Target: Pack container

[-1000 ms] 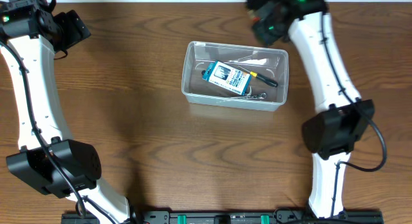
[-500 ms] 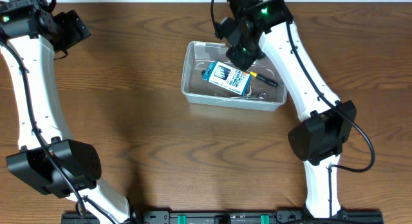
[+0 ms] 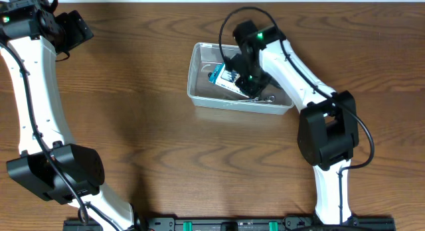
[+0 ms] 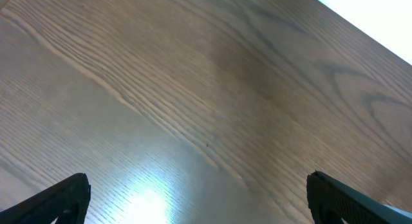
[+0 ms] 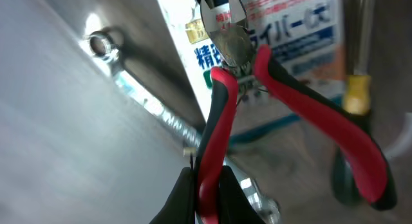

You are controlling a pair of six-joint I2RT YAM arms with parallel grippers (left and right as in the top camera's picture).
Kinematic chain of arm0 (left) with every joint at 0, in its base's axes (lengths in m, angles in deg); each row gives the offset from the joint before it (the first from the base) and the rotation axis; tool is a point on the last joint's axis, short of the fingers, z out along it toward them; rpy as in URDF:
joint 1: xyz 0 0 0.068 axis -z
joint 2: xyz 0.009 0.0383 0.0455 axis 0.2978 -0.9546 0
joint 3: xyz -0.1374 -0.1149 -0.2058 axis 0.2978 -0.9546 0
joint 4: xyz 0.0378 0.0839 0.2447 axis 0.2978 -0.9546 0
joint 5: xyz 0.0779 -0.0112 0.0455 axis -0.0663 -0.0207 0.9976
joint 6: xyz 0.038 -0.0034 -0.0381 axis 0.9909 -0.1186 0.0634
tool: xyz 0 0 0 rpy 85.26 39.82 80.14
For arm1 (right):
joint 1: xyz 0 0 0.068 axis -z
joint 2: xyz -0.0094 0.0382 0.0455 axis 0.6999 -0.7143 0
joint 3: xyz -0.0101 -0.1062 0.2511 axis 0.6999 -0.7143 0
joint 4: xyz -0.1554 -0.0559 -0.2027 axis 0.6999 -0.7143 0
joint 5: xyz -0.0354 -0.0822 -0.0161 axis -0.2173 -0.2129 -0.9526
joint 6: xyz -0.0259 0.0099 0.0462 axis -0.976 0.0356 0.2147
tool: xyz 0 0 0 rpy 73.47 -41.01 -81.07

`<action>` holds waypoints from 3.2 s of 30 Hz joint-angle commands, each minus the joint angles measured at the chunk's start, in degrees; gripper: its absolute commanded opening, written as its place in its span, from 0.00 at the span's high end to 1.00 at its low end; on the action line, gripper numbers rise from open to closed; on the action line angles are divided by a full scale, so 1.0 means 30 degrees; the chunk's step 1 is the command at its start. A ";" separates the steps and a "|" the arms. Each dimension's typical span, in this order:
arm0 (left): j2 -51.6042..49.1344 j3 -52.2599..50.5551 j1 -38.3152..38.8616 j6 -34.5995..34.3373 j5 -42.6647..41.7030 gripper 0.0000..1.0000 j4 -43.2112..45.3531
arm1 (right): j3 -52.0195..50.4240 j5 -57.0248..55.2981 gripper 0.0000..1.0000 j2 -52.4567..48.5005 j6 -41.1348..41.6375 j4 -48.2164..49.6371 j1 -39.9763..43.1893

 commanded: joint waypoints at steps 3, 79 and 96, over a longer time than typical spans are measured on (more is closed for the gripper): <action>-0.0073 0.0087 0.0007 0.0029 0.0306 0.02 -0.0044 | -0.1071 0.0138 0.85 0.0095 0.0306 0.0525 -0.0036; -0.0073 0.0087 0.0007 0.0029 0.0306 0.02 -0.0044 | 0.3876 -0.1719 0.01 1.8986 0.1282 0.3927 0.5464; -0.0073 0.0087 0.0007 0.0029 0.0306 0.02 -0.0044 | -2.0036 -0.0867 0.01 3.3674 0.6994 1.6218 0.6936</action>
